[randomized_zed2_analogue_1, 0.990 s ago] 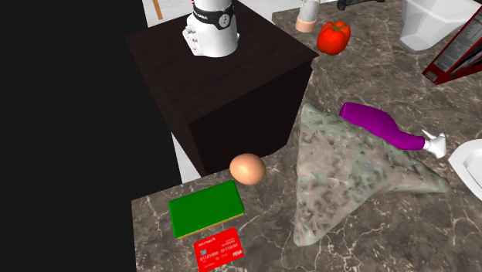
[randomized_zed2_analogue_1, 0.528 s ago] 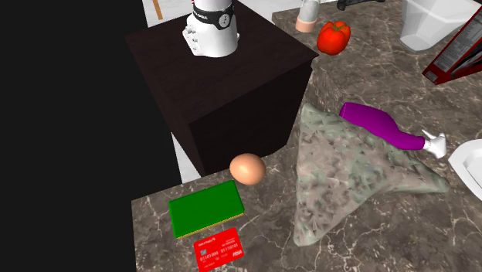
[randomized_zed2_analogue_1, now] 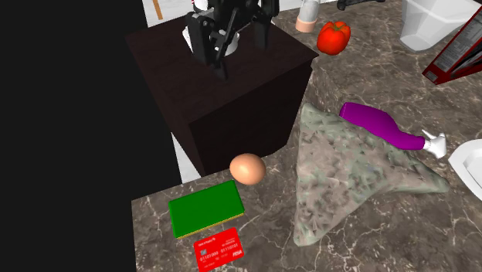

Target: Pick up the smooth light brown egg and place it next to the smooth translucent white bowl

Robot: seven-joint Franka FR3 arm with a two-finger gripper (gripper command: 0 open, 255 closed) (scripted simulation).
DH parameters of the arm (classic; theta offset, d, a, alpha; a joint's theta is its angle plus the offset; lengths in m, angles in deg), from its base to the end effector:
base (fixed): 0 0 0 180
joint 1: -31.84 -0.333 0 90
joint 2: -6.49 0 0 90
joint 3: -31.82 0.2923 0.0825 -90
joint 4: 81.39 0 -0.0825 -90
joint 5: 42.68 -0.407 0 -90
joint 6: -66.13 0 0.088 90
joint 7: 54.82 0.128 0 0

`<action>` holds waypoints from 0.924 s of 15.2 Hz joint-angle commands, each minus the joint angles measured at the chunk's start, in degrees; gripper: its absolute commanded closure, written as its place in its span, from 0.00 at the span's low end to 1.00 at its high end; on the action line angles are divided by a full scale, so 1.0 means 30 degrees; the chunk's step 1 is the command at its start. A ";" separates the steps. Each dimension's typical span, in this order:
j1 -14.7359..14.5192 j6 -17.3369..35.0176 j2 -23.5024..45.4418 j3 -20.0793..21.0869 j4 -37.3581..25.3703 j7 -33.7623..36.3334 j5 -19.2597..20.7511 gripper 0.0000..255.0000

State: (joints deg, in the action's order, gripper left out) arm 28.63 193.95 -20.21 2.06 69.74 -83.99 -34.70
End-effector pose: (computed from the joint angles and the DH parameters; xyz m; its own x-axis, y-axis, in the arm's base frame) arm 0.3828 -0.1740 0.3228 0.9824 0.1725 0.0720 0.1786 -0.9798 -0.0899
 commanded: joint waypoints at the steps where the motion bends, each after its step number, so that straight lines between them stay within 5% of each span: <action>1: -0.0701 0.1472 0.1686 -0.1275 -0.0298 -0.1862 -0.0814 0.00; 5: -0.2745 0.3702 0.5494 -0.3834 -0.1358 -0.6553 -0.4366 0.00; 8: -0.4076 0.4383 0.9059 -0.5131 -0.2704 -1.1457 -0.9192 0.00; 12: -0.2852 0.3711 1.3827 -0.3881 -0.5195 -1.7452 -1.5374 0.00; 14: -0.2041 0.3511 1.4825 -0.3101 -0.5889 -1.8513 -1.6370 0.00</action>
State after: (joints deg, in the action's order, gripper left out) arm 21.52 204.87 22.35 -8.34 53.38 -137.43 -81.53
